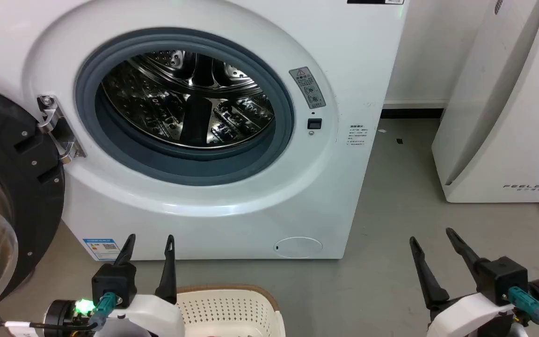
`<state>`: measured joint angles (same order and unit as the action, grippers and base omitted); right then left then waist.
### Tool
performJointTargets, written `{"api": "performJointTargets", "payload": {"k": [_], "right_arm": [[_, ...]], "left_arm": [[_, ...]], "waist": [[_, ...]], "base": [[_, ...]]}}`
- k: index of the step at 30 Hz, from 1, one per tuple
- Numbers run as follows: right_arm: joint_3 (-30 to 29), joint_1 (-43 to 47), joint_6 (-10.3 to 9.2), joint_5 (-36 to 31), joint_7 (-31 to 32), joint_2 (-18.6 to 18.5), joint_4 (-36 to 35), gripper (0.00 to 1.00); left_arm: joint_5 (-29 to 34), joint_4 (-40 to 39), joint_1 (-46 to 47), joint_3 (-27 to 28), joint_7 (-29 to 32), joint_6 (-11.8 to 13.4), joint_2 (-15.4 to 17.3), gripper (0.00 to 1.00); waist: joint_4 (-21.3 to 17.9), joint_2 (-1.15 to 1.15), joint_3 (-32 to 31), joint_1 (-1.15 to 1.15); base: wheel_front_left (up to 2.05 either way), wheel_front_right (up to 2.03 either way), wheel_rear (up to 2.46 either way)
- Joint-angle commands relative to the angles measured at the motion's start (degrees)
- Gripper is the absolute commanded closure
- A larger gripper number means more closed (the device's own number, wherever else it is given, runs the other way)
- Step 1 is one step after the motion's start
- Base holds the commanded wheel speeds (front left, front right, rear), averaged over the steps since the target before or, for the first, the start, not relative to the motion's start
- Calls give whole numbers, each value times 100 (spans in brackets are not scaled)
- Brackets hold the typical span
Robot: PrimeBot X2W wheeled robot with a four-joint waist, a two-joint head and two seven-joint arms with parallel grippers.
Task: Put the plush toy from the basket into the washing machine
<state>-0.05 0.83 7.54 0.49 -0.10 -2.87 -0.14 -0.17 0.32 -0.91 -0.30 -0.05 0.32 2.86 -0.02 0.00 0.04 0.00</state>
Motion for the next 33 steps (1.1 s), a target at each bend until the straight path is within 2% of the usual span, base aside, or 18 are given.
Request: {"api": "performJointTargets", "payload": {"k": [1, 16, 33], "right_arm": [[-31, 14, 0, 23, -76, 0, -4, 0], [-88, -27, -1, 16, -242, 0, -86, 0], [-122, -200, -2, 53, -446, 0, -242, 0]], "left_arm": [[-17, 29, 1, -37, -79, 29, 0, 0], [-75, 364, 119, -157, -246, 39, 11, 0], [-85, 1405, 693, -384, -450, -82, 114, 0]], "waist": [[-4, 0, 16, 0], [-65, 0, 242, 0], [-213, 0, 903, 0]], "base": [[0, 0, 0], [0, 0, 0], [0, 0, 0]]}}
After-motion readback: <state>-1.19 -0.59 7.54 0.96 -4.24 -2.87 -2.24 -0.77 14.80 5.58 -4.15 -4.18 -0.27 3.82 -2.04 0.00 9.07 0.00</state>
